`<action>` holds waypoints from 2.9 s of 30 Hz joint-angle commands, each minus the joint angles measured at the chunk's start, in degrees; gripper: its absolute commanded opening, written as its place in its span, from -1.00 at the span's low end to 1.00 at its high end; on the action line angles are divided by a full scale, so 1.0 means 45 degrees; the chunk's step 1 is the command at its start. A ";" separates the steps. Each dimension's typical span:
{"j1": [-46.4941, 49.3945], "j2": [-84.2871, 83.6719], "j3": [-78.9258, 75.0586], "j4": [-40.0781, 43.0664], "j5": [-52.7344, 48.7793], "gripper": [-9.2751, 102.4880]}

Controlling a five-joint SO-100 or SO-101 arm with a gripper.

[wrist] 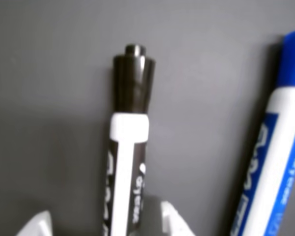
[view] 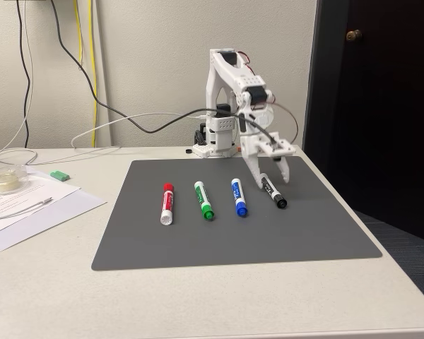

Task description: Pick up the black marker.

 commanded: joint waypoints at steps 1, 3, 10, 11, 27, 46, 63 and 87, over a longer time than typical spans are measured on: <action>0.0039 -0.0117 -0.0273 -0.0215 -0.0098 -0.22; 0.0000 -0.0293 -0.0273 -0.0332 -0.0020 -0.22; -0.0234 -0.0566 -0.0273 -0.0469 0.0352 -0.61; -0.0273 -0.0625 -0.0273 -0.0469 0.0352 -0.65; -0.0332 -0.0605 -0.0273 -0.0605 0.0547 -0.78; 0.0039 0.1309 -0.0430 0.0469 0.1191 -0.83; 0.1250 0.6426 -0.1484 0.0977 0.5605 -0.83; 0.2773 0.8730 -0.1504 -0.1973 1.1113 -0.83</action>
